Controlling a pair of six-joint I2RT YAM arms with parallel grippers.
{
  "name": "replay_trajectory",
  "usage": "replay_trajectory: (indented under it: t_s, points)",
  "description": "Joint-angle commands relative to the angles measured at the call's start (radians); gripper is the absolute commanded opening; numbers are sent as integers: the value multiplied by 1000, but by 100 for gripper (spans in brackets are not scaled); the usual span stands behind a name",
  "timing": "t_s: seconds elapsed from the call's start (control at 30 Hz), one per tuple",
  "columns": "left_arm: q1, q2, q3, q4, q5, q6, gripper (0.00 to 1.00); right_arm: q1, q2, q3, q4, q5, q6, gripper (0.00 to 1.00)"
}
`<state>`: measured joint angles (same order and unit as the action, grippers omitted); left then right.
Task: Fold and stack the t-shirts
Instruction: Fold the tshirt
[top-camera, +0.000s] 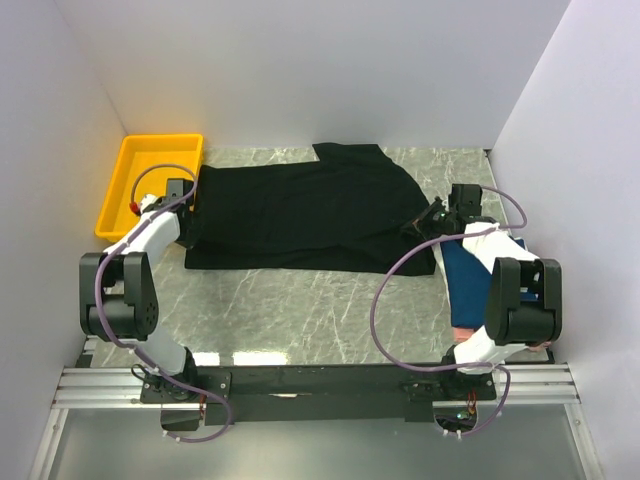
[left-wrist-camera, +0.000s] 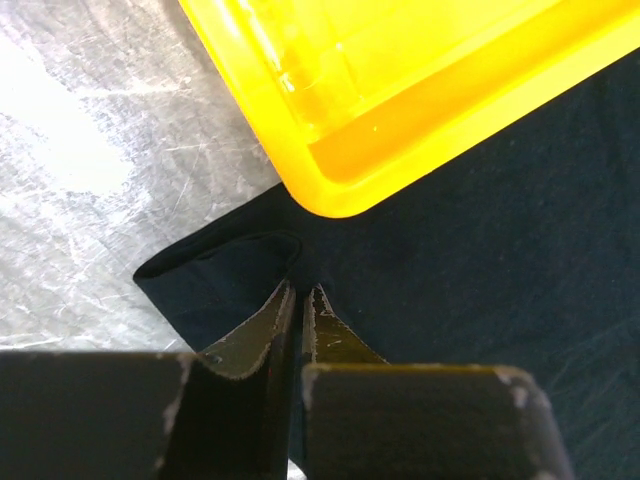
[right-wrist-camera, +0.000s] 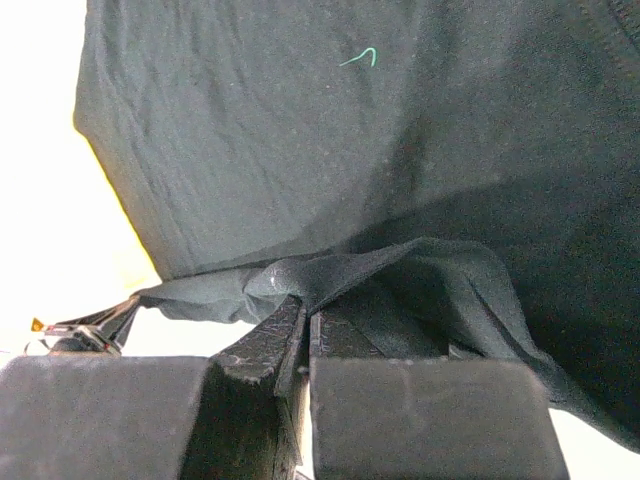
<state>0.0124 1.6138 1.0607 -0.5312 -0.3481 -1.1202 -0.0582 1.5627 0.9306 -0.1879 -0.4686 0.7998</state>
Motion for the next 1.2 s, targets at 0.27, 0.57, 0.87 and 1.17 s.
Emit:
replay_trajectory:
  t_s: [0.27, 0.57, 0.87, 1.17]
  points:
    - [24, 34, 64, 102, 46, 88, 12, 4, 63, 66, 19, 36, -24, 0]
    - [32, 74, 99, 102, 69, 103, 13, 4, 83, 74, 16, 44, -31, 0]
    - [49, 64, 88, 171, 133, 145, 30, 4, 97, 103, 13, 30, -34, 19]
    - [51, -152, -40, 208, 184, 110, 52, 15, 8, 99, -47, 94, -88, 45]
